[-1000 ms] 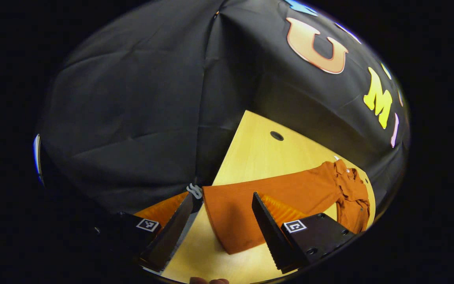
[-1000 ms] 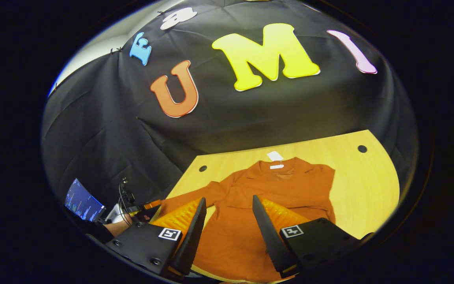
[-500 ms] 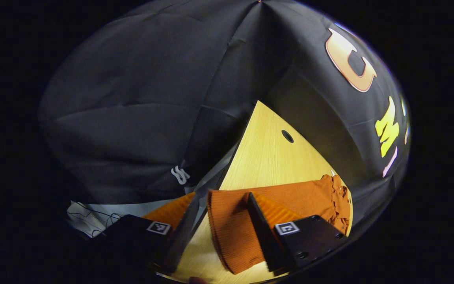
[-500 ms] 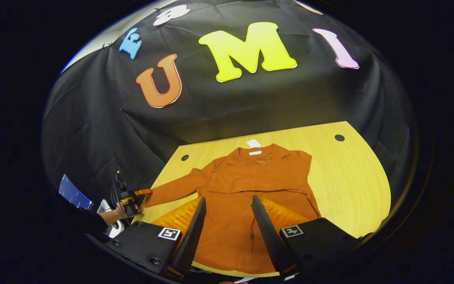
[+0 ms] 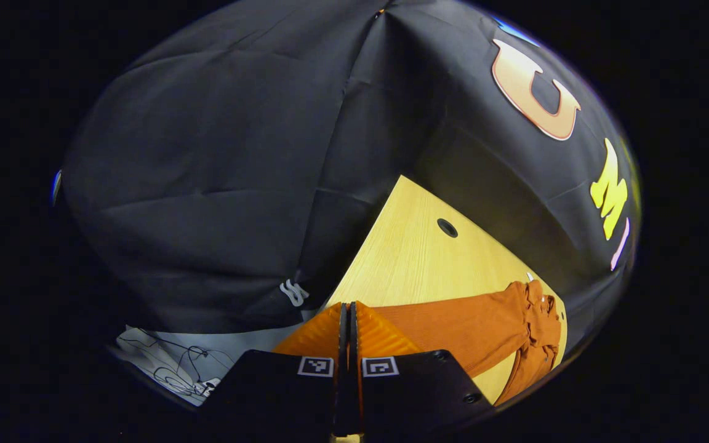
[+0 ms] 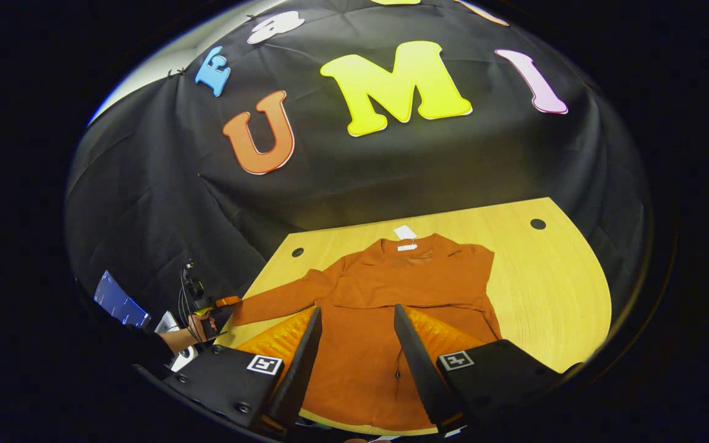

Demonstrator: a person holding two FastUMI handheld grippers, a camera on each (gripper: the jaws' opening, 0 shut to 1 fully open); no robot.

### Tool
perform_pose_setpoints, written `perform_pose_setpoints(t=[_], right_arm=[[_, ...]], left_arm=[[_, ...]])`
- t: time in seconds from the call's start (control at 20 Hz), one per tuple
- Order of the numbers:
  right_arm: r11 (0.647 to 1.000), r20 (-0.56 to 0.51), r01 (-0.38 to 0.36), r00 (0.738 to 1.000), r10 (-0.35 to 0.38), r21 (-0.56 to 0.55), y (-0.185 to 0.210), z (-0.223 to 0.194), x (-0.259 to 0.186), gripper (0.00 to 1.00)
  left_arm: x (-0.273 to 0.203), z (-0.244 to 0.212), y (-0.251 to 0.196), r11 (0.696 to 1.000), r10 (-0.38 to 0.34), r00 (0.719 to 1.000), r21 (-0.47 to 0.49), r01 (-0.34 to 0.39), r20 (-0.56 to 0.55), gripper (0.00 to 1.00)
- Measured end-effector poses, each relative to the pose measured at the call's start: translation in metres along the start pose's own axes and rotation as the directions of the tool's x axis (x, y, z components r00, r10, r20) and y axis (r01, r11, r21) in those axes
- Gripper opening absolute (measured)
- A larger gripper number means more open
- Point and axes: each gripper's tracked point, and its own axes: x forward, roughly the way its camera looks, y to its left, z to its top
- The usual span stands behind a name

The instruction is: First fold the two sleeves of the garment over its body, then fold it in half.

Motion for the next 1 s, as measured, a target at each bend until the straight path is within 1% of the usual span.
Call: perform_pose_setpoints(t=[0.1,0.25,0.4,0.6,0.75,0.8,0.85,1.0], right_arm=[[1.000,0.016,-0.014,1.000,0.015,-0.027,0.001,0.002,-0.006,0.77],[0.998,0.035,-0.047,0.998,0.048,-0.039,0.000,0.002,-0.011,0.77],[0.996,0.067,-0.086,0.994,0.087,-0.020,-0.007,0.010,-0.019,0.77],[0.992,0.128,-0.125,0.984,0.125,-0.008,-0.028,0.026,-0.035,0.77],[0.990,0.186,-0.141,0.973,0.138,0.002,-0.056,0.039,-0.053,0.77],[0.990,0.204,-0.143,0.969,0.137,0.014,-0.065,0.043,-0.060,0.77],[0.990,0.220,-0.141,0.967,0.132,0.023,-0.076,0.045,-0.067,0.77],[0.991,0.249,-0.122,0.963,0.104,0.060,-0.112,0.046,-0.088,0.77]], left_arm=[[-0.016,0.013,-0.016,1.000,-0.026,0.999,0.014,0.025,0.024,0.03],[-0.041,0.034,-0.058,0.996,-0.071,0.996,0.060,0.067,0.057,0.03],[-0.069,0.056,-0.128,0.986,-0.140,0.986,0.108,0.130,0.085,0.02],[-0.092,0.057,-0.244,0.953,-0.233,0.970,0.213,0.214,0.067,0.03],[-0.098,0.050,-0.348,0.909,-0.320,0.947,0.291,0.297,0.033,0.03],[-0.098,0.044,-0.380,0.892,-0.357,0.934,0.302,0.336,0.014,0.03],[-0.101,0.036,-0.414,0.870,-0.395,0.918,0.317,0.377,-0.008,0.02],[-0.096,0.002,-0.501,0.801,-0.474,0.876,0.371,0.469,-0.085,0.02]])
